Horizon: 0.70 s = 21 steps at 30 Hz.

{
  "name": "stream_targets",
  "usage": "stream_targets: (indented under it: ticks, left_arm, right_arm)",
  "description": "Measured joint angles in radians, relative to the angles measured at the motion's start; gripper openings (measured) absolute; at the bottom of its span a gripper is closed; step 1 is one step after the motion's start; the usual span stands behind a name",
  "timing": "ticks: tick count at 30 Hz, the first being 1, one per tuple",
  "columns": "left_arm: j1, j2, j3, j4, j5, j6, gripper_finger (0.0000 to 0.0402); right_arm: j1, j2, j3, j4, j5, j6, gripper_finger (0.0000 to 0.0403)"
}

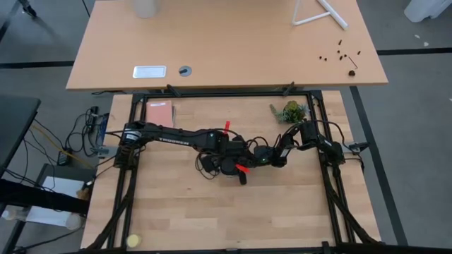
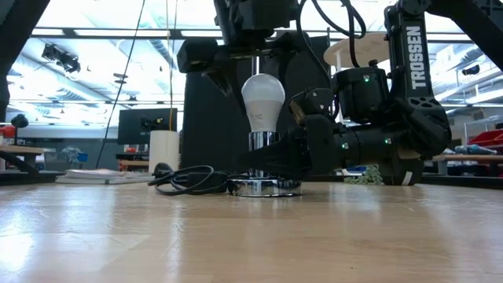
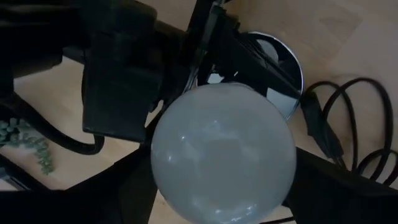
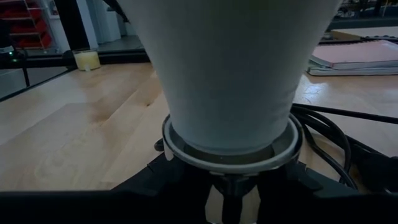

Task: Screw lightbulb
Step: Remove the white lightbulb from the silver lamp

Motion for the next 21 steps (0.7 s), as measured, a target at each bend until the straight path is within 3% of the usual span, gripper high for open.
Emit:
stream_targets:
  ticks: [21]
  left_arm:
    - [-0.004, 0.0, 0.0, -0.003, 0.03, -0.44, 0.0299]
  right_arm:
    - [0.0, 0.0, 0.0, 0.001, -0.001, 0.0, 0.0179]
